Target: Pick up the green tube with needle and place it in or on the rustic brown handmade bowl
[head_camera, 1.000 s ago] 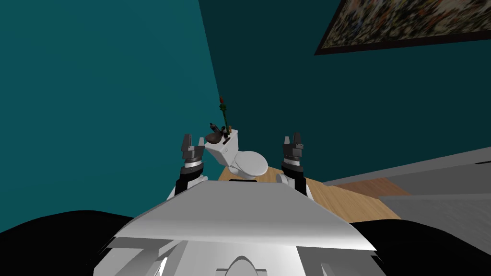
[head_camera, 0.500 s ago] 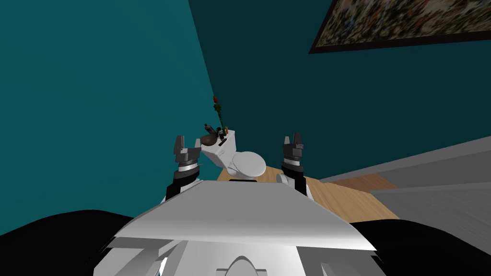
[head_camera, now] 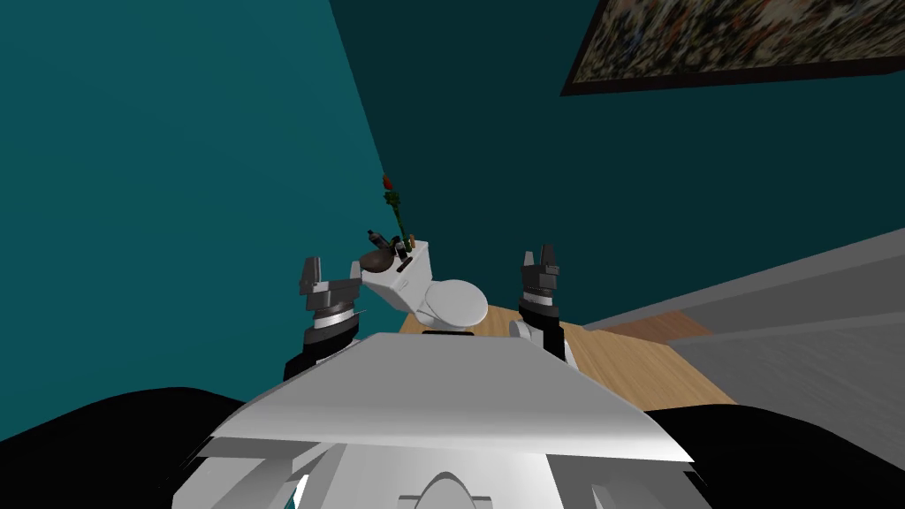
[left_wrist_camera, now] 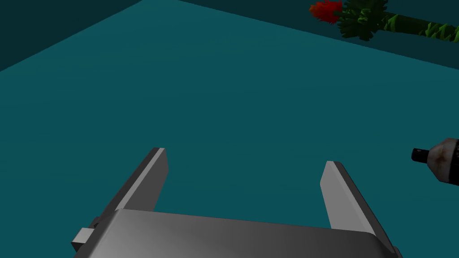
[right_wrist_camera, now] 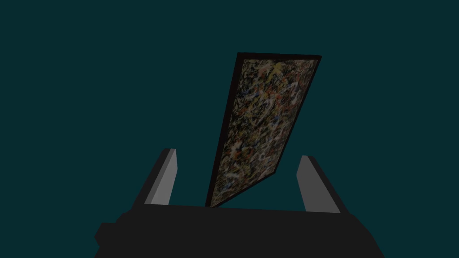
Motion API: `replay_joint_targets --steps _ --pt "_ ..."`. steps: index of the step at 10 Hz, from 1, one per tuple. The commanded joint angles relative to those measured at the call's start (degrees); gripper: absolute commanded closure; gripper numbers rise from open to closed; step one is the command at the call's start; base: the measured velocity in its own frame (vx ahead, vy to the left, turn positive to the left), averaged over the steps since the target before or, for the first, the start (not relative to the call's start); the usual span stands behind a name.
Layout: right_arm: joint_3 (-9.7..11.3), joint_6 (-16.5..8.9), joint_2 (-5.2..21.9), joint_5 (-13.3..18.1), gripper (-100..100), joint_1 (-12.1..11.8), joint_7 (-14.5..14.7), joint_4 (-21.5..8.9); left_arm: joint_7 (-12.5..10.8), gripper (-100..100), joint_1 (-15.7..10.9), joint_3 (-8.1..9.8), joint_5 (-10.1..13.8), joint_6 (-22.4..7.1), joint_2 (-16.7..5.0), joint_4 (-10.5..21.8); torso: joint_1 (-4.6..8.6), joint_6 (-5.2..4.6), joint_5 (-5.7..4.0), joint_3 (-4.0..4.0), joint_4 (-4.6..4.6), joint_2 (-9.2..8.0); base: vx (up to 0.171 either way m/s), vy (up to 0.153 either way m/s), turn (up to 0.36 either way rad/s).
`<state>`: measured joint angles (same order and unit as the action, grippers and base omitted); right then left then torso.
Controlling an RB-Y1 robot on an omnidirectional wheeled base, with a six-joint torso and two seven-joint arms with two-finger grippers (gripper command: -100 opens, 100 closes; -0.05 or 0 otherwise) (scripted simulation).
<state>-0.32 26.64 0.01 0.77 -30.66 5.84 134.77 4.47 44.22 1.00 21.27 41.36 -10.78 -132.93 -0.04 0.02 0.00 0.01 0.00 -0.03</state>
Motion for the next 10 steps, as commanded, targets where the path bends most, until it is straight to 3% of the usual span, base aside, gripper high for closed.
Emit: replay_joint_targets --steps 1,2,4,10 --pt "0.0 0.0 0.0 0.0 0 0.0 0.0 0.0 0.3 -100 1.0 -0.12 2.9 0.8 -0.4 -0.2 0.0 0.0 0.0 0.0 0.0 0.0 0.005 -0.029 -0.085" --pt "0.0 0.0 0.0 0.0 0 0.0 0.0 0.0 0.8 -100 3.5 -0.38 4.6 2.0 -1.0 -0.9 0.12 -0.02 -0.02 0.0 0.0 0.01 0.009 -0.037 -0.164" --pt "0.0 0.0 0.0 0.0 0 0.0 0.0 0.0 0.8 -100 3.5 -0.38 7.0 2.0 -1.0 -0.9 0.1 0.0 -0.02 0.0 0.0 0.0 0.0 -0.006 -0.008" --pt "0.0 0.0 0.0 0.0 0 0.0 0.0 0.0 0.8 -100 3.5 -0.38 7.0 2.0 -1.0 -0.9 0.04 -0.01 -0.01 0.0 0.0 0.0 0.0 0.001 -0.003"
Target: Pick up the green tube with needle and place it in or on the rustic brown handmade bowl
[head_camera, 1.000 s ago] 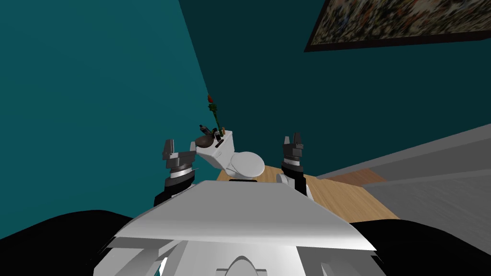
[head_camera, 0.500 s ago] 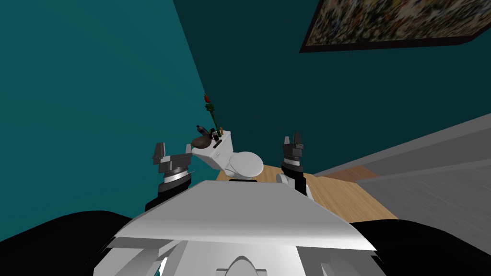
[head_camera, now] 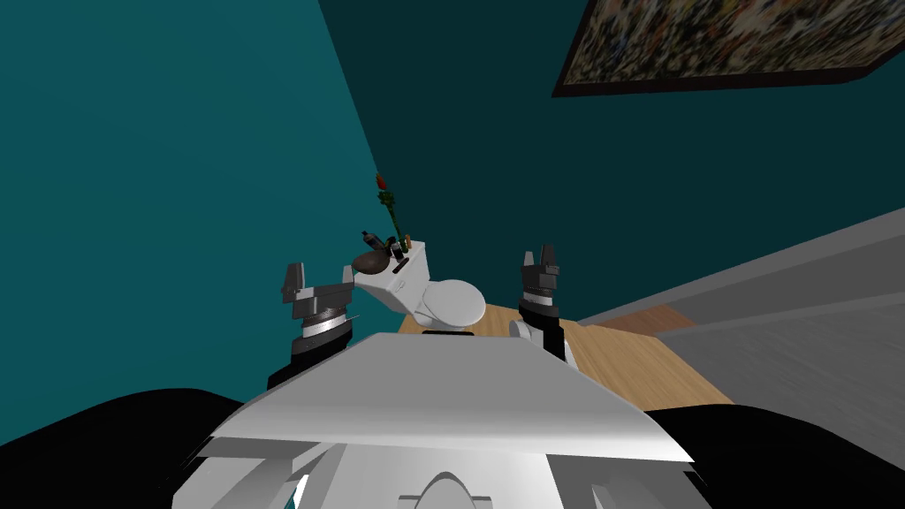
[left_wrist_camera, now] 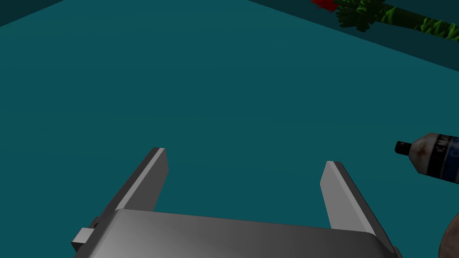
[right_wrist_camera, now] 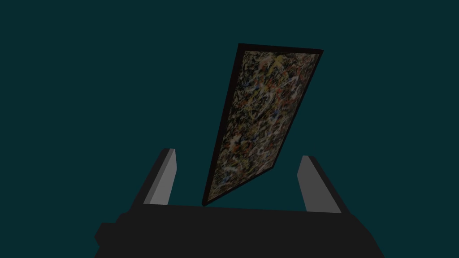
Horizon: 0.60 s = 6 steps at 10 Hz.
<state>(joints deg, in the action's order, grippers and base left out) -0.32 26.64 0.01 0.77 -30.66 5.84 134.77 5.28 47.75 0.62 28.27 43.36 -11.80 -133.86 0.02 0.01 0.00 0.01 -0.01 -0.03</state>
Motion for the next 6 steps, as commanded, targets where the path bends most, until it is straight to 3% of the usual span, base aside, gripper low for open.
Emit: replay_joint_targets --steps 1,6 --pt "0.0 0.0 0.0 0.0 0 0.0 0.0 0.0 0.0 -100 0.0 0.0 0.0 0.0 0.0 0.0 0.0 0.0 0.0 0.0 0.0 0.0 -0.001 -0.007 0.02" --pt "0.0 0.0 0.0 0.0 0 0.0 0.0 0.0 2.6 -100 4.7 -0.55 7.8 2.2 1.4 -1.7 0.14 -0.02 -0.04 0.0 0.0 0.01 0.003 -0.032 -0.148"
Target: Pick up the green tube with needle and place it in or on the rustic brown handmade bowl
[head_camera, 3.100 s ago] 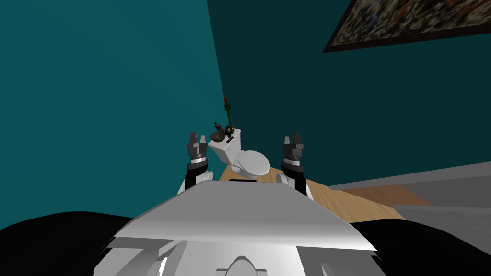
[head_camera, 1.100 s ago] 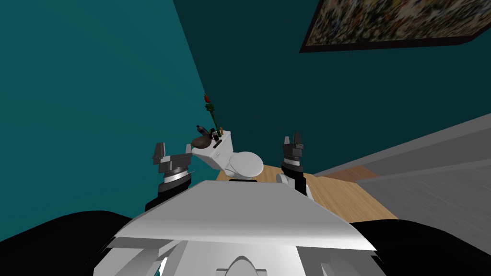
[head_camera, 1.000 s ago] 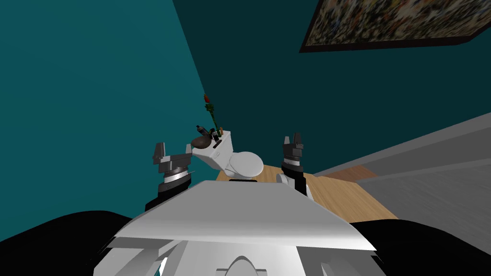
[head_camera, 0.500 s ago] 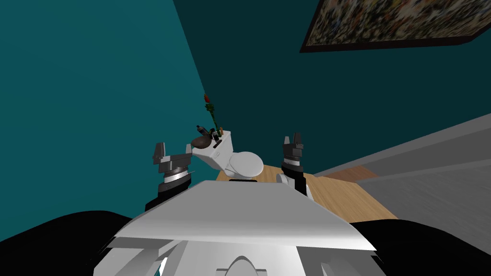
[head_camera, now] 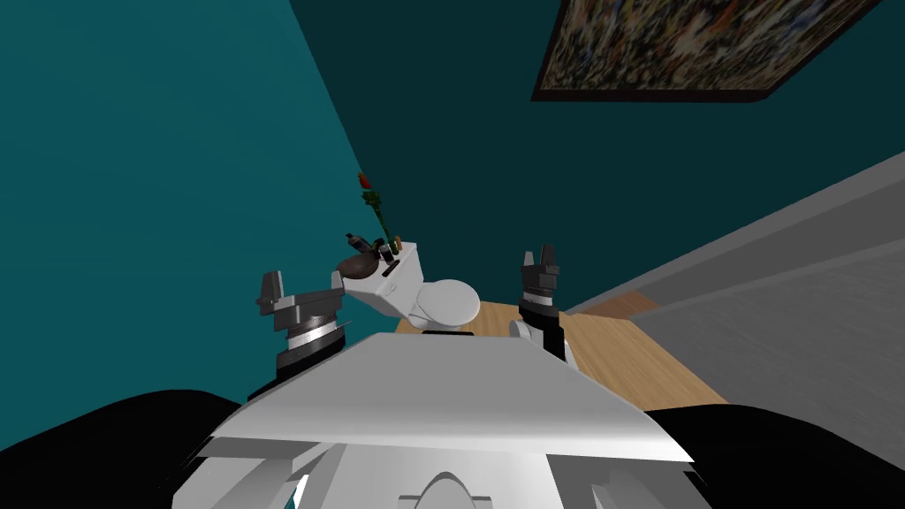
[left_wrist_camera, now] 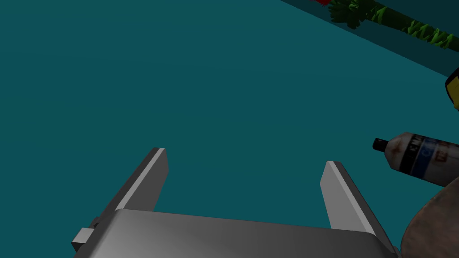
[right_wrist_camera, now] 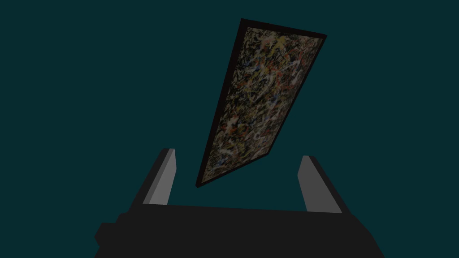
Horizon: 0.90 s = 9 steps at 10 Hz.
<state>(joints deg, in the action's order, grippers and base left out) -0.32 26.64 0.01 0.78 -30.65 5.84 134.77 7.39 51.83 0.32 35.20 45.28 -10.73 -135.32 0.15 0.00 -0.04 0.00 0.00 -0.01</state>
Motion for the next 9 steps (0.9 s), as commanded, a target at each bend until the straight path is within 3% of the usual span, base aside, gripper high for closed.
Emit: replay_joint_targets --steps 1,3,6,9 --pt "0.0 0.0 0.0 0.0 0 0.0 0.0 0.0 0.5 -100 0.7 -0.25 1.6 0.3 0.3 -0.3 0.0 0.0 0.0 0.0 0.0 0.0 -0.002 -0.02 -0.051" --pt "0.0 0.0 0.0 0.0 0 0.0 0.0 0.0 2.0 -100 3.4 -0.63 5.5 1.5 0.9 -1.1 -0.05 0.0 0.01 0.02 -0.01 -0.04 -0.006 -0.023 -0.174" --pt "0.0 0.0 0.0 0.0 0 0.0 0.0 0.0 2.8 -100 4.9 -0.87 9.1 2.2 1.3 -1.6 -0.07 0.01 0.02 0.04 -0.02 -0.06 -0.004 -0.015 -0.066" --pt "0.0 0.0 0.0 0.0 0 0.0 0.0 0.0 4.6 -100 8.4 -1.46 14.3 3.7 2.0 -2.5 -0.18 0.02 0.04 0.04 -0.02 -0.07 -0.009 0.006 -0.114"
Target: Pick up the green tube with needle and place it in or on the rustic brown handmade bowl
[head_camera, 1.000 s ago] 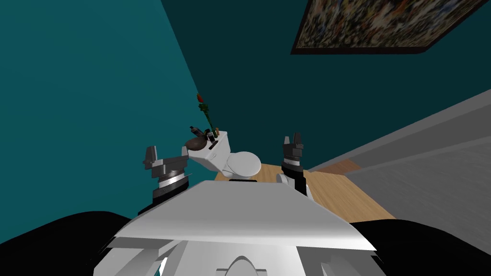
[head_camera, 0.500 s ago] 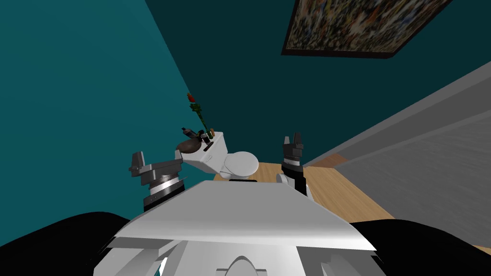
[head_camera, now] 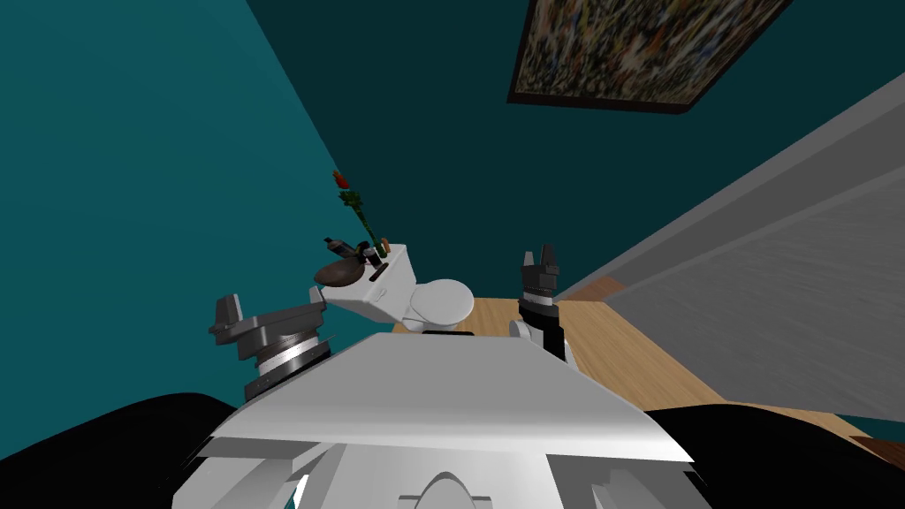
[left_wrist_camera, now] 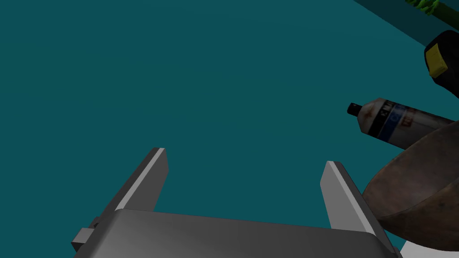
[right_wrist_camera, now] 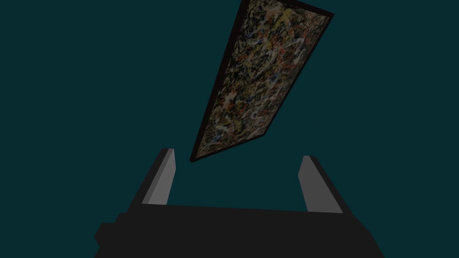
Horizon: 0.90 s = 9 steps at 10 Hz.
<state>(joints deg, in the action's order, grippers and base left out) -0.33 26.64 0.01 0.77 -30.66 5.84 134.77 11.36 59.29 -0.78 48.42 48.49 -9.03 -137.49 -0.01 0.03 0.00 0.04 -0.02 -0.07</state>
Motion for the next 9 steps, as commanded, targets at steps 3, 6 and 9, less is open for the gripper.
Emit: replay_joint_targets --steps 3,6,9 --pt "0.0 0.0 0.0 0.0 0 0.0 0.0 0.0 0.6 -100 0.9 -0.36 1.9 0.5 0.3 -0.3 0.03 0.0 -0.01 -0.01 0.0 0.03 -0.003 -0.004 -0.011" --pt "0.0 0.0 0.0 0.0 0 0.0 0.0 0.0 0.6 -100 0.9 -0.36 1.9 0.5 0.3 -0.3 0.01 -0.01 0.0 -0.02 0.01 0.04 0.002 -0.003 0.006" --pt "0.0 0.0 0.0 0.0 0 0.0 0.0 0.0 0.6 -100 0.9 -0.36 1.9 0.5 0.3 -0.3 0.01 -0.01 0.0 -0.02 0.01 0.04 0.0 -0.003 0.001"
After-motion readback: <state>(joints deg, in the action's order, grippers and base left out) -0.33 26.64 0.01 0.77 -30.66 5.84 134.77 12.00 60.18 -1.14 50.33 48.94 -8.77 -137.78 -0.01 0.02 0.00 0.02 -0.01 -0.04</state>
